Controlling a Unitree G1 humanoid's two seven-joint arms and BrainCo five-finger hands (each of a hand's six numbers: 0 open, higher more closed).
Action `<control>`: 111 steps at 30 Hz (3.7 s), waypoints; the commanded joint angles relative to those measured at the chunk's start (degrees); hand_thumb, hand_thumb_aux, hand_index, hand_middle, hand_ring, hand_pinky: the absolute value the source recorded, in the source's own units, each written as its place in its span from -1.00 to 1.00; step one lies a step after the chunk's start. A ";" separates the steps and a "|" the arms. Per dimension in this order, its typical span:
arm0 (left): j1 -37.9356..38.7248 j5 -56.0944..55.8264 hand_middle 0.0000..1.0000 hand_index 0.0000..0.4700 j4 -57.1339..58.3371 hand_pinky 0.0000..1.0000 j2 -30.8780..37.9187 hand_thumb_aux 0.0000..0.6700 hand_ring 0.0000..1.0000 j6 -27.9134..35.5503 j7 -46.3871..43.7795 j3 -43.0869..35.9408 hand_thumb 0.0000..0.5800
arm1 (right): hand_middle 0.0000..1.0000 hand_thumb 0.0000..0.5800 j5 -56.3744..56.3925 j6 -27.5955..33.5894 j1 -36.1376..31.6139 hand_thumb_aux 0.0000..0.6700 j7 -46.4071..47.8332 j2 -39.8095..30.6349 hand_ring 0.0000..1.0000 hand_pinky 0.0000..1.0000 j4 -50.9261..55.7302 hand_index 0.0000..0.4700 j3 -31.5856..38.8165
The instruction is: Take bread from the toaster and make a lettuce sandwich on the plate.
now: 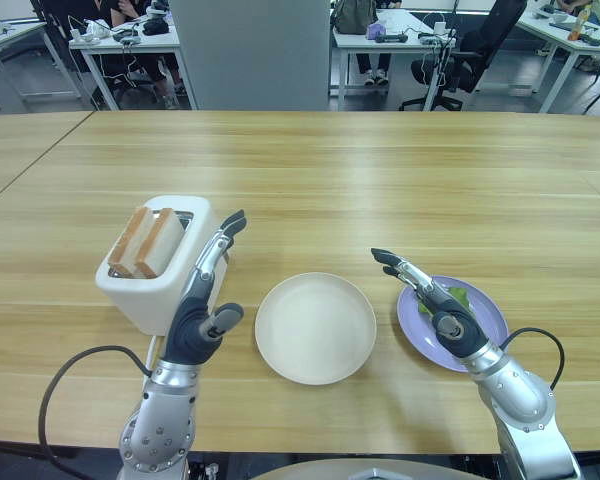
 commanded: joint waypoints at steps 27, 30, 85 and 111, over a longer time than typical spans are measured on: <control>-15.39 23.20 -1.00 -1.00 16.65 -1.00 31.97 -1.00 -1.00 27.47 -7.52 23.33 -1.00 | -1.00 -1.00 -1.97 0.24 -0.98 -1.00 -2.82 0.22 -1.00 -1.00 2.11 -1.00 -1.10; -16.70 28.85 -1.00 -1.00 23.77 -1.00 38.12 -1.00 -1.00 28.66 -8.79 19.64 -1.00 | -1.00 -1.00 -2.06 0.12 -1.41 -1.00 -2.76 0.08 -1.00 -1.00 2.60 -1.00 -0.98; -29.63 18.44 1.00 0.96 33.33 1.00 35.51 1.00 1.00 19.84 2.12 18.07 1.00 | -1.00 -1.00 -6.26 0.04 -2.73 -1.00 -2.87 -2.50 -1.00 -1.00 4.78 -1.00 -2.63; -35.04 -12.27 1.00 0.96 3.95 1.00 28.09 1.00 1.00 28.66 -15.20 11.49 1.00 | -1.00 -1.00 -58.33 -22.34 -24.51 -1.00 -50.51 -34.30 -1.00 -1.00 66.41 -1.00 7.67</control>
